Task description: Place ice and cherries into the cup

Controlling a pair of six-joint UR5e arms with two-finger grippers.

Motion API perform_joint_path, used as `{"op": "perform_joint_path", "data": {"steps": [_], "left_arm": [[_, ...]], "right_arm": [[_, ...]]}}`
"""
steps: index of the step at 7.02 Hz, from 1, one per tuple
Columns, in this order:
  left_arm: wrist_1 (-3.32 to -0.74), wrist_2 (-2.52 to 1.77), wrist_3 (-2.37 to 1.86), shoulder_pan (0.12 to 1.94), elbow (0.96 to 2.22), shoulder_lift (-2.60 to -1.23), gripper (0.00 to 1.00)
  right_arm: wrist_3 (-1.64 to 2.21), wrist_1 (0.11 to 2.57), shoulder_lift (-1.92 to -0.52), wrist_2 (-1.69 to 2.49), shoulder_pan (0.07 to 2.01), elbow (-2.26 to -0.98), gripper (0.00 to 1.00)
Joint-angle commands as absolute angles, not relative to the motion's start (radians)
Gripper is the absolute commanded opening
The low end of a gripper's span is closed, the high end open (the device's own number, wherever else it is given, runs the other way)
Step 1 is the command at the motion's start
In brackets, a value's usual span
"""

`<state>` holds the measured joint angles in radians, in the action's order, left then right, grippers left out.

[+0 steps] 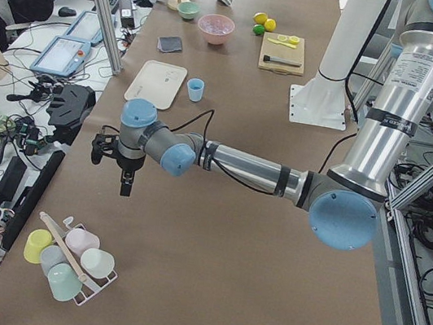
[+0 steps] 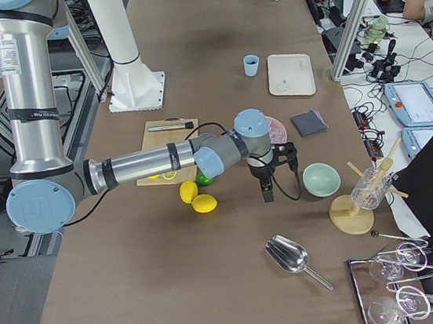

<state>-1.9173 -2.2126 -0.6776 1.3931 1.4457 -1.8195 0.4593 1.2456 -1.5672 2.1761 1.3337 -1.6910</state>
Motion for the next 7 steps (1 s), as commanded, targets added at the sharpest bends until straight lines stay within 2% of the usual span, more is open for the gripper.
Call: {"op": "perform_joint_path", "data": {"steps": [1,3,7], "left_arm": [[-1.905,-2.285,-0.672,1.436,1.433,-1.797,0.98],[-1.876,-2.304,-0.611,1.453,1.434,-1.781,0.98],[-1.881,-2.379,-0.592,1.479,1.439,-1.741,0.98]], "right_arm": [[0.420,1.253,-1.502,2.203,1.353,-1.637,1.00],[0.420,1.262,-1.448,2.204,1.355,-1.608,1.00],[0.420,1.255,-1.448,2.204,1.355,-1.609,1.00]]}}
